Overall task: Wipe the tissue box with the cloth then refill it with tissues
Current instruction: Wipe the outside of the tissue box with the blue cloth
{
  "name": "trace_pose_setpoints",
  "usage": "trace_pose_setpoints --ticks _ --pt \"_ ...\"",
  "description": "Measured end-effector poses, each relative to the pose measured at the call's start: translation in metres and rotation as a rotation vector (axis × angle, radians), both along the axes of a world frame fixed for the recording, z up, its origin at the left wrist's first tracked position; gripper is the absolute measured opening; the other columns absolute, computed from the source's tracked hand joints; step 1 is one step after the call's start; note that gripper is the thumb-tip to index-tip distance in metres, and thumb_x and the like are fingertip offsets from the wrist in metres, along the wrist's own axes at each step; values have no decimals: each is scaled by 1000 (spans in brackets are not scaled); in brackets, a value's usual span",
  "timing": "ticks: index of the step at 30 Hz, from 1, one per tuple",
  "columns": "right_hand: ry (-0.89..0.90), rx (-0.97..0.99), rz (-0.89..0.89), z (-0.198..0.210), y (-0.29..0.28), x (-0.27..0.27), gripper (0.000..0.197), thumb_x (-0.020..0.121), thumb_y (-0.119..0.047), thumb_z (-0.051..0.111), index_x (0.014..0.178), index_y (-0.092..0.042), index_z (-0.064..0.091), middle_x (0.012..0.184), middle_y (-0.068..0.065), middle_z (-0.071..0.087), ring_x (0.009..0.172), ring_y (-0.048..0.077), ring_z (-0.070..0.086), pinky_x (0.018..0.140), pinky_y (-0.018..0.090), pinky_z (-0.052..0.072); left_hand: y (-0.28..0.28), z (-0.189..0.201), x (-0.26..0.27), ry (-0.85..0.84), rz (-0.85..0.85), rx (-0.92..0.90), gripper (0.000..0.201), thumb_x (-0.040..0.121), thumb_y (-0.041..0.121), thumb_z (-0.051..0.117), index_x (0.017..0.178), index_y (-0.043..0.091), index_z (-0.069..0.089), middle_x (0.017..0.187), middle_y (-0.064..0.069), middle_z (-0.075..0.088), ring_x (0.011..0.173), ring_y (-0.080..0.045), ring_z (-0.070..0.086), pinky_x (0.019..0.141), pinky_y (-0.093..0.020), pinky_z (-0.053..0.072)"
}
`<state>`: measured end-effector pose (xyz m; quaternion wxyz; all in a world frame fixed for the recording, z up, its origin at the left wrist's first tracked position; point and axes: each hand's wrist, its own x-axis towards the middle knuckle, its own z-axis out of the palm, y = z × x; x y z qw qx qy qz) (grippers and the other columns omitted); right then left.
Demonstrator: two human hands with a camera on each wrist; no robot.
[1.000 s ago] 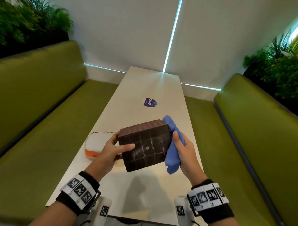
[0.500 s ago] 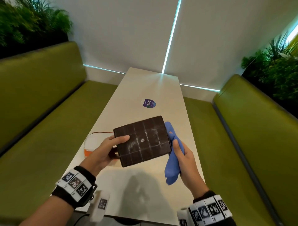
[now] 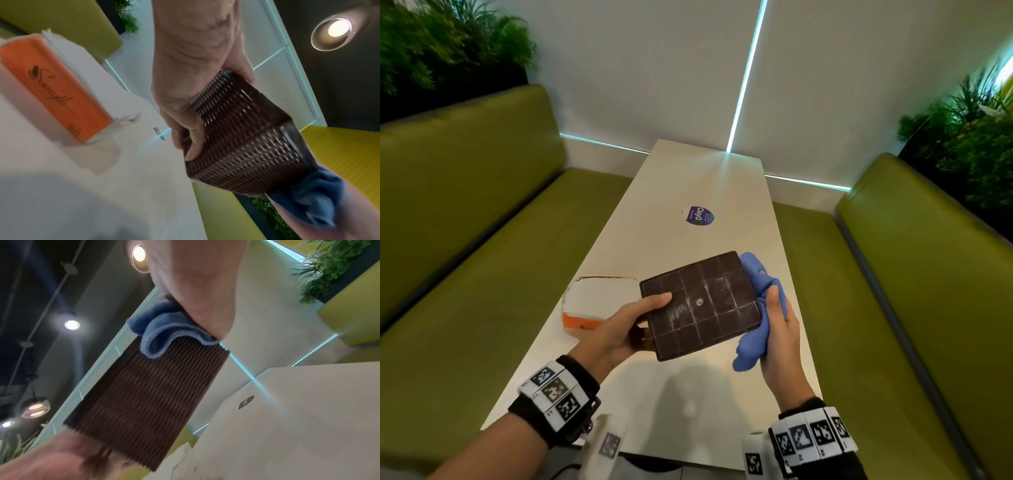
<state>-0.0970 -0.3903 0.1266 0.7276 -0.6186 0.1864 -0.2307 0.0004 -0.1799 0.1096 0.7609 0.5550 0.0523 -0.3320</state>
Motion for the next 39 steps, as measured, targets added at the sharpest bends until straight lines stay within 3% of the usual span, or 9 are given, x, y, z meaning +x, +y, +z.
trace_pose_setpoints --ticks 3,7,12,16,19,22,28,31,39 --pt "-128 -56 -186 -1 19 -1 38 93 -46 47 127 -32 57 132 -2 61 127 19 54 106 38 45 -10 -5 -4 131 45 -47 58 62 34 89 110 7 71 114 -19 68 101 -36 68 79 -53 57" --pt "-162 -396 -134 -18 67 -8 49 96 -38 46 143 -48 34 153 -29 19 141 -15 17 110 5 24 -27 -3 -9 302 60 -115 49 74 40 79 94 -3 67 80 -17 66 73 -35 68 61 -49 60" --pt "-11 -788 200 -65 79 -28 54 95 -56 37 137 -70 7 155 -30 -10 145 -7 0 113 4 6 -23 -1 1 314 41 -124 62 69 43 81 105 -4 65 91 -19 65 77 -35 70 57 -42 59" --pt "98 -573 -57 -62 35 -14 59 101 -16 44 143 -51 23 160 -14 12 142 -1 17 116 21 20 -10 -4 4 269 21 -69 56 73 42 78 109 2 64 93 -17 58 94 -40 65 66 -58 59" --pt "101 -81 -126 -53 -6 -3 24 102 -32 42 121 -31 56 129 13 54 127 36 49 95 41 45 -2 -7 4 230 -15 27 44 74 42 77 93 4 66 87 -16 58 82 -35 64 75 -57 58" --pt "113 246 125 -41 -32 1 37 100 -47 33 117 -27 59 128 17 58 111 34 59 95 49 49 4 -12 7 163 -66 150 44 70 44 80 92 8 68 84 -14 67 78 -35 66 83 -56 57" --pt "150 69 313 -44 -29 6 37 103 -33 38 132 -20 56 129 6 64 120 19 60 96 33 48 -5 -15 11 22 -217 312 41 76 54 73 99 19 71 91 -5 71 77 -27 68 71 -36 57" --pt "221 44 248 -66 -30 12 34 99 -39 46 128 -28 60 128 5 65 121 22 59 101 40 47 -12 -30 10 -61 -313 318 44 76 52 75 113 30 67 113 3 69 100 -23 65 93 -42 53" --pt "285 10 164 -107 -21 27 35 100 -42 42 130 -31 57 130 6 64 122 24 58 108 49 42 -10 -63 12 -258 -445 289 79 66 11 90 123 46 49 121 17 67 120 -7 56 102 -46 44"
